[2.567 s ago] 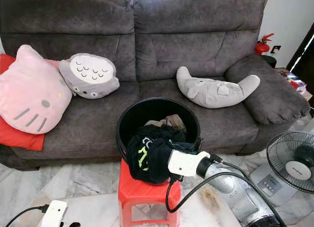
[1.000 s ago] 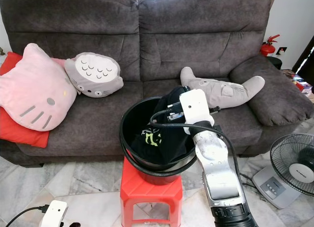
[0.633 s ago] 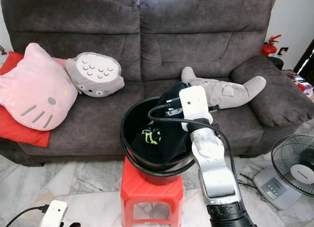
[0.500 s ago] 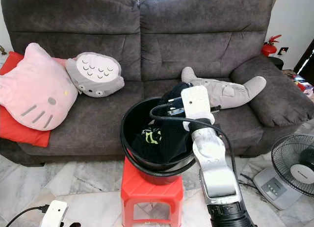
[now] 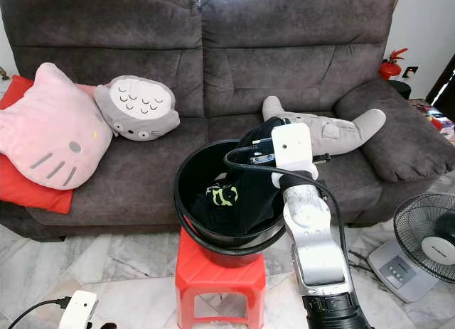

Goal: Hang hanger

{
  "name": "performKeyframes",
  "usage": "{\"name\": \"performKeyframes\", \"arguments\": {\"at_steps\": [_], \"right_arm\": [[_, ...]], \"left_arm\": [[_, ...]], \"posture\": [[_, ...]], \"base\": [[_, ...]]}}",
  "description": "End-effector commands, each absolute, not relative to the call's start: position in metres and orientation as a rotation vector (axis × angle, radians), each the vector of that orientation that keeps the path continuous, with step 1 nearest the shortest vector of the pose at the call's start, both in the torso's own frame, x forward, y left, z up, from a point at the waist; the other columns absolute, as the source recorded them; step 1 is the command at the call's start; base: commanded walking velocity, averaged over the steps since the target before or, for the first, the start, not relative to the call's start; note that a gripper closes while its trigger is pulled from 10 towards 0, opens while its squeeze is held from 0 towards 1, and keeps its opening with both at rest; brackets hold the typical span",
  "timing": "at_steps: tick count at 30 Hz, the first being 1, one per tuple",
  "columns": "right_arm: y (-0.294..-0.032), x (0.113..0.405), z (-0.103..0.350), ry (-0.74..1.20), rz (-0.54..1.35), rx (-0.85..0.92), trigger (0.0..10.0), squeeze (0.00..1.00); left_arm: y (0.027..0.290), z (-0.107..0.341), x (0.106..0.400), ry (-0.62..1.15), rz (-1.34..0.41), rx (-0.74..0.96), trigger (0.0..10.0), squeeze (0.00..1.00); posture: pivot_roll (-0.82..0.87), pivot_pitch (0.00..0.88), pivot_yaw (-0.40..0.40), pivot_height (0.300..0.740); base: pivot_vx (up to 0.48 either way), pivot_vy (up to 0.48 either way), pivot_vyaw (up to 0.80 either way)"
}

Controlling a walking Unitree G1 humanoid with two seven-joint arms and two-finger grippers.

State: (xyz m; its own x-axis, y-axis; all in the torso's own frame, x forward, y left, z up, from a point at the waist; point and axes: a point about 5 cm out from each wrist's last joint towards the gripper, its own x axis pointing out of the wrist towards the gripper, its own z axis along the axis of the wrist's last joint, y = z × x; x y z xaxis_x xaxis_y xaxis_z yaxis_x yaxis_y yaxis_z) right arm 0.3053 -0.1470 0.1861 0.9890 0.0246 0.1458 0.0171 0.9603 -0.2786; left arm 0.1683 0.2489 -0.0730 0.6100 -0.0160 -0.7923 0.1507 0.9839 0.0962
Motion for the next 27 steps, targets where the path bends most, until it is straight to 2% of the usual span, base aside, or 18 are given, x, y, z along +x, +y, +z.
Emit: {"name": "performKeyframes", "arguments": {"at_steps": [1, 10, 27], "right_arm": [[-0.1516, 0.3042, 0.1906, -0.169, -0.019, -0.288, 10.0, 0.00], [-0.1530, 0.3042, 0.1889, -0.162, -0.024, -0.295, 10.0, 0.00], [-0.1504, 0.3041, 0.1893, -0.171, -0.011, -0.308, 10.0, 0.00]], "left_arm": [[0.2518, -0.0747, 0.1623, 0.927, -0.103, 0.170, 10.0, 0.00], [0.2510, -0.0756, 0.1608, 0.929, -0.101, 0.166, 10.0, 0.00], [0.2524, -0.0751, 0.1609, 0.927, -0.100, 0.168, 10.0, 0.00]], "posture": [[-0.25, 0.000, 0.014, 0.740], [-0.25, 0.000, 0.009, 0.740], [-0.25, 0.000, 0.014, 0.740]], "base": [[0.000, 0.000, 0.00], [0.000, 0.000, 0.00], [-0.258, 0.000, 0.00]]}}
